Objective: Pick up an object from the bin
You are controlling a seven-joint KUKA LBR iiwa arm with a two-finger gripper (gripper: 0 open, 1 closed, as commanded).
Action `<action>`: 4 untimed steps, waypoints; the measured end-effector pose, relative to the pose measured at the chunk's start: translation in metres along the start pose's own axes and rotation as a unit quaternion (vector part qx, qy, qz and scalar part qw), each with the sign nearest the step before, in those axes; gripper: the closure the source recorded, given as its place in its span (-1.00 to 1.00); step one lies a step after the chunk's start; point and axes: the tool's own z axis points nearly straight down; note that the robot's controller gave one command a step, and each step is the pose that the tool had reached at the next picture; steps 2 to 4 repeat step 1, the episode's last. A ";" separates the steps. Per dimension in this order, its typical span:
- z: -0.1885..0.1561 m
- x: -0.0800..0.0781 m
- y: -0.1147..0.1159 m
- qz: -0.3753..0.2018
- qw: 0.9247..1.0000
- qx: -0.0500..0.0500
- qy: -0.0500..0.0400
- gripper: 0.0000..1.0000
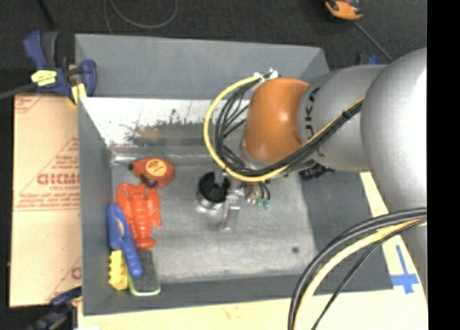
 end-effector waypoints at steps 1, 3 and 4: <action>0.016 0.020 0.001 0.029 1.000 0.000 -0.005 1.00; 0.016 0.020 0.001 0.029 1.000 0.000 -0.005 1.00; 0.016 0.020 0.001 0.029 1.000 0.000 -0.005 1.00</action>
Offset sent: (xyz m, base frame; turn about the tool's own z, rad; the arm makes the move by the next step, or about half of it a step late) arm 0.0000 0.0000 0.0000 0.0000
